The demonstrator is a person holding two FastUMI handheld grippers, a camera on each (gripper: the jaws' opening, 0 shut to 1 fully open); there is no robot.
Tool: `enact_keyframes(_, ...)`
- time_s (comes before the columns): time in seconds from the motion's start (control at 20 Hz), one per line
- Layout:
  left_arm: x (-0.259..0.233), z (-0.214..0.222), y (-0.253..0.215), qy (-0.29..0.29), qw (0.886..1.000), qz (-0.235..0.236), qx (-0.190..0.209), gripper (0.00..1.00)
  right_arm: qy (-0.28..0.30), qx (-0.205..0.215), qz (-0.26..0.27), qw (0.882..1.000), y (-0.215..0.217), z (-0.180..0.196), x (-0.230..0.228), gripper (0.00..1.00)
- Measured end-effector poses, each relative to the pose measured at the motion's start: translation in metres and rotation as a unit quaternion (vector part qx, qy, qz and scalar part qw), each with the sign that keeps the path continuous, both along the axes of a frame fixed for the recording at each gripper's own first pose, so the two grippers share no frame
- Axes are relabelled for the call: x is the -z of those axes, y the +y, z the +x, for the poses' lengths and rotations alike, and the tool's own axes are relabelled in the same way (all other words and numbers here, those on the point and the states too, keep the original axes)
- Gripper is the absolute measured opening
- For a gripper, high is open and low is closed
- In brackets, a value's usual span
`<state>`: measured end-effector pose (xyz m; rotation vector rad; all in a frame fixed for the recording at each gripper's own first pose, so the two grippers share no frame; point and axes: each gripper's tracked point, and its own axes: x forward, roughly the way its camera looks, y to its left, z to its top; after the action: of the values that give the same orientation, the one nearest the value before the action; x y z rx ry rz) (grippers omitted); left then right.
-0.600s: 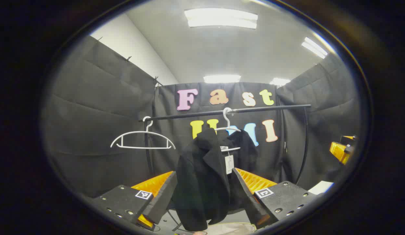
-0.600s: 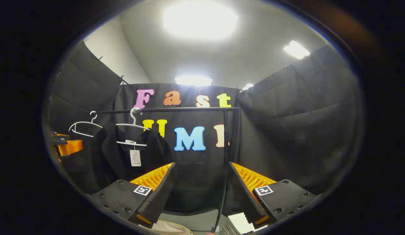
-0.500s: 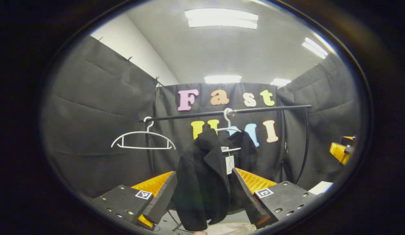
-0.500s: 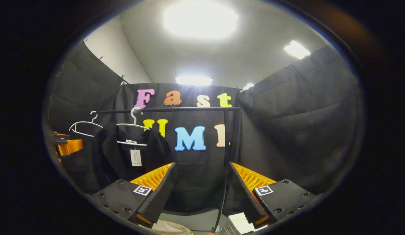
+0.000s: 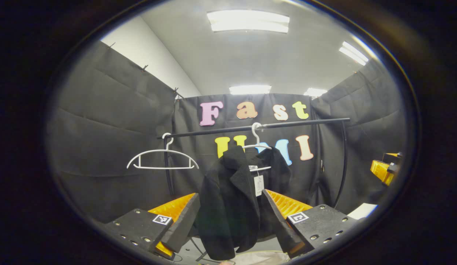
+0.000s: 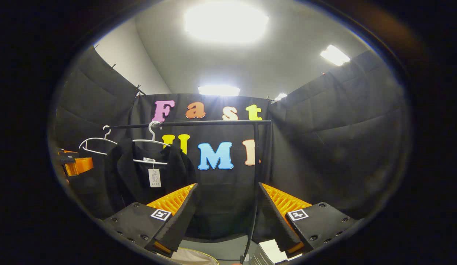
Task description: Grasp the clothes on the hanger with both hands and then place them into the laundry hamper below.
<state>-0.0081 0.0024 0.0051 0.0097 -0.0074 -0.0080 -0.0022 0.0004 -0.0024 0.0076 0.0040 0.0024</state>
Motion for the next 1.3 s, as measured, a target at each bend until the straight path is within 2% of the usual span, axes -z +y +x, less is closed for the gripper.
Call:
enact_keyframes(0.25, -0.001, 0.000, -0.001, -0.001, 1.000, 0.002, 0.002, 1.00, -0.001, 0.003, 0.006, 1.000, -0.001, -0.001, 0.001, 0.96)
enact_keyframes(0.7, 0.009, 0.003, 0.016, 0.008, 1.000, -0.004, -0.001, 1.00, 0.000, -0.032, 0.027, 0.999, 0.035, 0.006, 0.006, 0.99)
enact_keyframes(1.1, -0.002, 0.021, 0.032, -0.010, 1.000, -0.005, 0.019, 0.98, -0.003, -0.028, 0.039, 0.999, 0.065, 0.035, 0.002, 0.98)
enact_keyframes(1.2, -0.002, 0.029, 0.030, -0.009, 1.000, -0.010, 0.025, 1.00, -0.005, -0.032, 0.034, 0.999, 0.075, 0.043, 0.000, 0.98)
enact_keyframes(1.3, 0.002, 0.042, 0.024, -0.002, 1.000, -0.014, 0.028, 0.98, -0.006, -0.041, 0.024, 0.999, 0.084, 0.052, -0.001, 0.98)
